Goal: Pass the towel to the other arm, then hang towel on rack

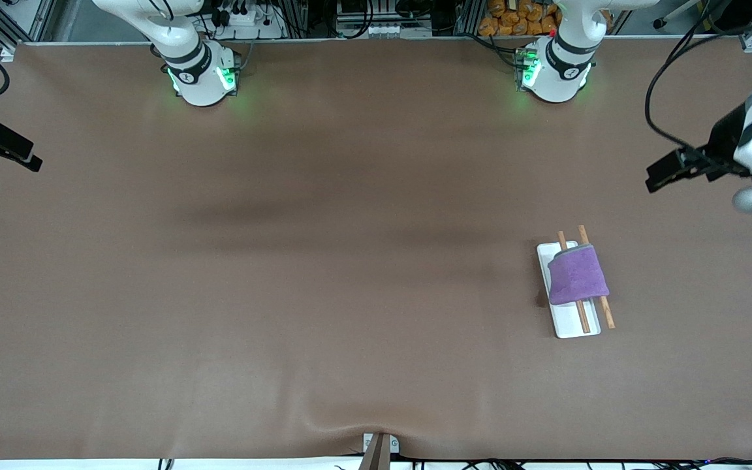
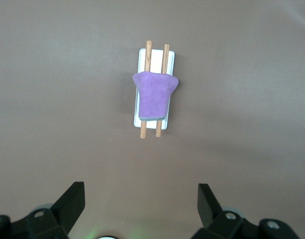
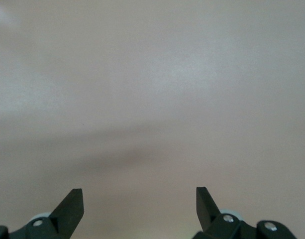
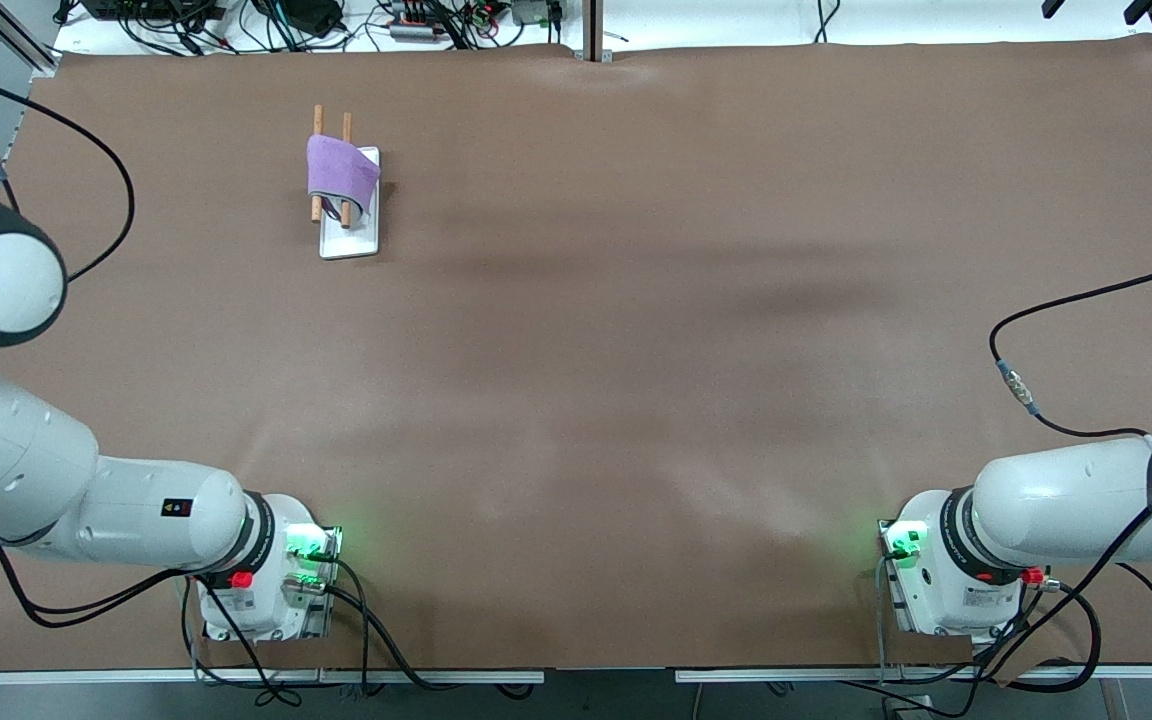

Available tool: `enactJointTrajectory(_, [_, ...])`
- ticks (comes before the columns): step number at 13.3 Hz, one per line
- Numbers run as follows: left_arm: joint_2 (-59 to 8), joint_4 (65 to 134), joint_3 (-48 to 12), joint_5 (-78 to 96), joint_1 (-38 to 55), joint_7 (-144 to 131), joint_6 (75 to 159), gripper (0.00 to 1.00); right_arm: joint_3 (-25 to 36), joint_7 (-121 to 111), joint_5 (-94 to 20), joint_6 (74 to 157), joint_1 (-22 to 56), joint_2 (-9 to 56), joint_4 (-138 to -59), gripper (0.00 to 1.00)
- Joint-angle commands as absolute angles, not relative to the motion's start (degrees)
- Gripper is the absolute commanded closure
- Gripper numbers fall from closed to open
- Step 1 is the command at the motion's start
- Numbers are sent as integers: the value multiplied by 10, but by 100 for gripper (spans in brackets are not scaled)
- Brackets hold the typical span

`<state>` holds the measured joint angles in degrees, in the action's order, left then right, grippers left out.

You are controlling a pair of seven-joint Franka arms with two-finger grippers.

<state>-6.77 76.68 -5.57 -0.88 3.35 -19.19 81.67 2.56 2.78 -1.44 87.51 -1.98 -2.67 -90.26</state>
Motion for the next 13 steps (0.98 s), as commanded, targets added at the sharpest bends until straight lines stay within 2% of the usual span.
enactJointTrajectory(1, [-48, 798, -64, -20, 32, -194, 822, 0, 15, 28, -12, 869, -26, -13, -887, 0])
enactJointTrajectory(3, [-35, 833, -68, -17, 26, -192, 865, 0, 15, 28, -11, 867, -28, -13, -887, 0])
enactJointTrajectory(5, [2, 899, -63, -12, 23, -178, 917, 0, 16, 28, -12, 867, -32, -13, -887, 0])
enactJointTrajectory(6, [8, 908, -61, -12, 18, -160, 920, 0, 16, 28, -13, 868, -32, -13, -887, 0])
enactJointTrajectory(13, [4, 901, -51, -13, 8, -119, 918, 0, 15, 31, -14, 868, -27, -13, -887, 0])
